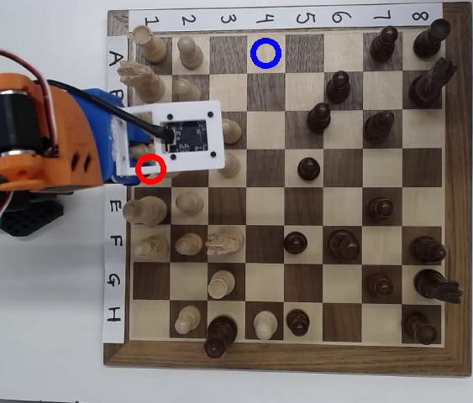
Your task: Move the piece to destination
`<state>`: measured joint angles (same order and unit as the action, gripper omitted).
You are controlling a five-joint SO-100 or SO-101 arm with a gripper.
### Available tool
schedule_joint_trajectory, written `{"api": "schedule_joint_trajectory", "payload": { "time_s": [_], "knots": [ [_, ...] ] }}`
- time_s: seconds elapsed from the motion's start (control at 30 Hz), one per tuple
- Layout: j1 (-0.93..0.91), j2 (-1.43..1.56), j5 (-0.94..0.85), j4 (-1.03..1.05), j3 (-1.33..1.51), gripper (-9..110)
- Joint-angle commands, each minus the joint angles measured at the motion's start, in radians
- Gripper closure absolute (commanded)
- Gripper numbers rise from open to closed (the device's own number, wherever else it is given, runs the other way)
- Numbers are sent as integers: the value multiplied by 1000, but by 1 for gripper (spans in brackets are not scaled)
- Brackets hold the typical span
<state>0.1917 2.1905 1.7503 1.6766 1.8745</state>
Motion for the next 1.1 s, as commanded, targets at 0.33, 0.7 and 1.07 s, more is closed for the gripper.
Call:
{"api": "schedule_joint_trajectory", "payload": {
  "time_s": [0.33,0.7,1.07],
  "knots": [
    [71,44,-12,17,-548,101],
    [144,-189,-21,14,-871,101],
    [192,-515,9,8,-1180,101]
  ]
}}
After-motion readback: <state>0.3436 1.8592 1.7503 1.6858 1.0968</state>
